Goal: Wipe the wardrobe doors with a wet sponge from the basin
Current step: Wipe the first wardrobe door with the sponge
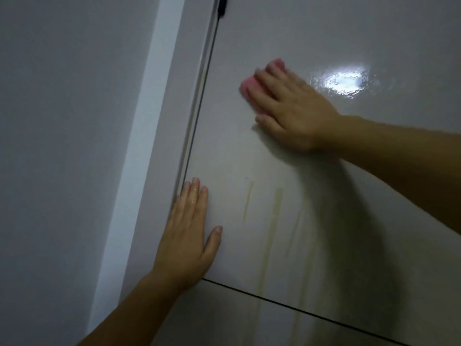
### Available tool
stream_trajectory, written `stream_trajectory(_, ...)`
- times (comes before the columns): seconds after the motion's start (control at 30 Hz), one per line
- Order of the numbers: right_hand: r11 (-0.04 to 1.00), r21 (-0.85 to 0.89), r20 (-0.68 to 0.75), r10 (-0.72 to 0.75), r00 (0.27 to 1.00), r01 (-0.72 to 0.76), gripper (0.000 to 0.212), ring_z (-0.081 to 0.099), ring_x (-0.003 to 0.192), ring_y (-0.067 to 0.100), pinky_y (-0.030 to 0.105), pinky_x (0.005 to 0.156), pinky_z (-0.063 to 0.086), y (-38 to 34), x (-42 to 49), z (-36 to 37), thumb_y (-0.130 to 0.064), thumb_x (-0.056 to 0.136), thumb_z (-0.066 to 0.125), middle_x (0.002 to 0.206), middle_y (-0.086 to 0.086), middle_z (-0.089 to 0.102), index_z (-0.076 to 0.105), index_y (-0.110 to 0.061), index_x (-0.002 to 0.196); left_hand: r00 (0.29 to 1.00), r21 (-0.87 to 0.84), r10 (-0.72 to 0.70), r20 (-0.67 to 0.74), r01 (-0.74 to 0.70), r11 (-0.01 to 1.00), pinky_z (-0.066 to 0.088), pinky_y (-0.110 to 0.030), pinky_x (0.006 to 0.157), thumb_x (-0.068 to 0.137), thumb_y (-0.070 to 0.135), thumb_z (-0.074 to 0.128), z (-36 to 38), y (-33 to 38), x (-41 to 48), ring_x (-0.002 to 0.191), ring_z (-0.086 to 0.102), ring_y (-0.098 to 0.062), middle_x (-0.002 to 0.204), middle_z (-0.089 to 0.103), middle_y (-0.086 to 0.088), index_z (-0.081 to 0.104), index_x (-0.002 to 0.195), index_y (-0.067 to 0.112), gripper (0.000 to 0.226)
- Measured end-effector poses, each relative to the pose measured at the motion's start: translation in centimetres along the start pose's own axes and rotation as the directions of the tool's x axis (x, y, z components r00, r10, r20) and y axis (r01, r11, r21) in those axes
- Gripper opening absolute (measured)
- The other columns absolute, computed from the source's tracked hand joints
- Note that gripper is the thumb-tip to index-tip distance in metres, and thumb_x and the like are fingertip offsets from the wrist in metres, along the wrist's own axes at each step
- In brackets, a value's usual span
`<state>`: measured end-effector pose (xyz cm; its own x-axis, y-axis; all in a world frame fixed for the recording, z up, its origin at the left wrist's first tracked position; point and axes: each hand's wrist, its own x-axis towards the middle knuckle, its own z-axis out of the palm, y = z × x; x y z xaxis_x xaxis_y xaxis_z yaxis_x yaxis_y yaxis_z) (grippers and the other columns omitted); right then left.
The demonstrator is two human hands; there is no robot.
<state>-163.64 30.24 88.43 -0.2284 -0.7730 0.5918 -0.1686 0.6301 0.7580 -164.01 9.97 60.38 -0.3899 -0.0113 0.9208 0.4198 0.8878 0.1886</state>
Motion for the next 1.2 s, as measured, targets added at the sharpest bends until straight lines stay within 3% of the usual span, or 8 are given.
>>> stream_trajectory(0.07,0.995,0.036,0.015,0.090,0.996,-0.090,0.074,-0.014,0.156,0.032,0.044,0.127,-0.009,-2.1,0.9,-0.1,-0.061,0.100,0.006,0.171,0.013,-0.006,-0.004,-0.024,0.163,1.000,-0.038,-0.008,0.000,0.008,0.999,-0.003,-0.035,0.127,0.100,0.052,0.029,0.0,0.0,0.0,0.156,-0.015,-0.011,0.169,-0.020,0.011,-0.012,0.161,0.026,0.078)
stream_trajectory(0.23,0.907,0.028,0.077,-0.421,0.904,0.420,0.070,0.000,0.157,0.034,0.050,0.128,0.004,-6.7,-2.1,1.7,-0.059,0.102,-0.003,0.169,0.010,0.008,0.005,-0.024,0.161,1.000,-0.099,0.001,0.008,-0.001,0.995,-0.001,-0.037,0.128,0.100,0.050,0.031,-0.1,-0.2,-0.3,0.156,-0.016,-0.009,0.169,-0.018,0.010,-0.007,0.162,0.024,0.078)
stream_trajectory(0.43,0.987,0.053,-0.017,0.156,0.988,-0.155,0.071,-0.008,0.157,0.034,0.046,0.128,-0.006,-4.7,6.3,0.2,-0.058,0.105,0.009,0.171,0.015,-0.004,-0.002,-0.020,0.164,1.000,-0.126,0.003,-0.015,-0.004,0.992,-0.004,-0.032,0.128,0.100,0.045,0.035,0.6,-0.5,-1.3,0.157,-0.012,-0.011,0.170,-0.015,0.009,-0.005,0.162,0.023,0.078)
stream_trajectory(0.53,0.993,0.077,-0.006,-0.093,0.996,0.093,0.074,-0.007,0.157,0.037,0.052,0.128,0.000,-9.5,2.3,1.9,-0.056,0.101,0.005,0.170,0.017,0.000,0.002,-0.017,0.164,0.999,-0.161,-0.004,-0.047,-0.003,0.987,-0.003,-0.028,0.127,0.099,0.042,0.039,1.2,-0.7,-2.8,0.158,-0.006,-0.014,0.172,-0.008,0.004,-0.002,0.162,0.022,0.078)
stream_trajectory(0.67,0.906,0.018,0.067,-0.423,0.904,0.423,0.065,0.001,0.157,0.033,0.050,0.128,0.008,-11.8,-5.7,4.2,-0.051,0.107,0.018,0.170,0.011,0.009,0.011,-0.020,0.163,0.997,-0.225,-0.044,-0.070,0.027,0.974,0.000,-0.027,0.127,0.097,0.038,0.043,2.6,-1.2,-5.8,0.159,0.001,-0.018,0.172,-0.002,0.004,0.003,0.163,0.023,0.078)
stream_trajectory(0.87,0.999,0.048,-0.012,0.017,1.000,-0.017,0.070,-0.001,0.157,0.034,0.050,0.128,0.005,-10.1,-4.0,3.1,-0.055,0.105,0.014,0.170,0.015,0.006,0.009,-0.017,0.163,0.996,-0.225,-0.033,-0.083,0.014,0.974,0.004,-0.032,0.128,0.096,0.034,0.042,2.7,-1.5,-6.7,0.159,0.002,-0.018,0.172,0.002,0.000,0.009,0.162,0.017,0.075)
stream_trajectory(1.07,0.912,0.074,0.068,-0.408,0.910,0.403,0.068,0.004,0.158,0.033,0.050,0.127,0.011,-15.7,-13.9,6.0,-0.051,0.107,0.031,0.169,0.012,0.012,0.015,-0.017,0.163,0.998,-0.245,-0.056,-0.015,0.051,0.968,0.002,-0.029,0.128,0.100,0.034,0.040,2.8,-1.6,-8.9,0.159,0.001,-0.019,0.172,0.001,0.000,0.009,0.162,0.016,0.072)
stream_trajectory(1.2,0.947,0.030,0.073,-0.320,0.945,0.319,0.065,0.005,0.157,0.034,0.051,0.128,0.009,-14.5,-10.7,5.8,-0.050,0.108,0.020,0.169,0.015,0.012,0.015,-0.017,0.163,0.996,-0.313,-0.090,-0.005,0.084,0.946,0.002,-0.028,0.127,0.102,0.034,0.038,3.1,-1.6,-11.3,0.159,0.000,-0.018,0.172,0.000,0.002,0.012,0.162,0.013,0.069)
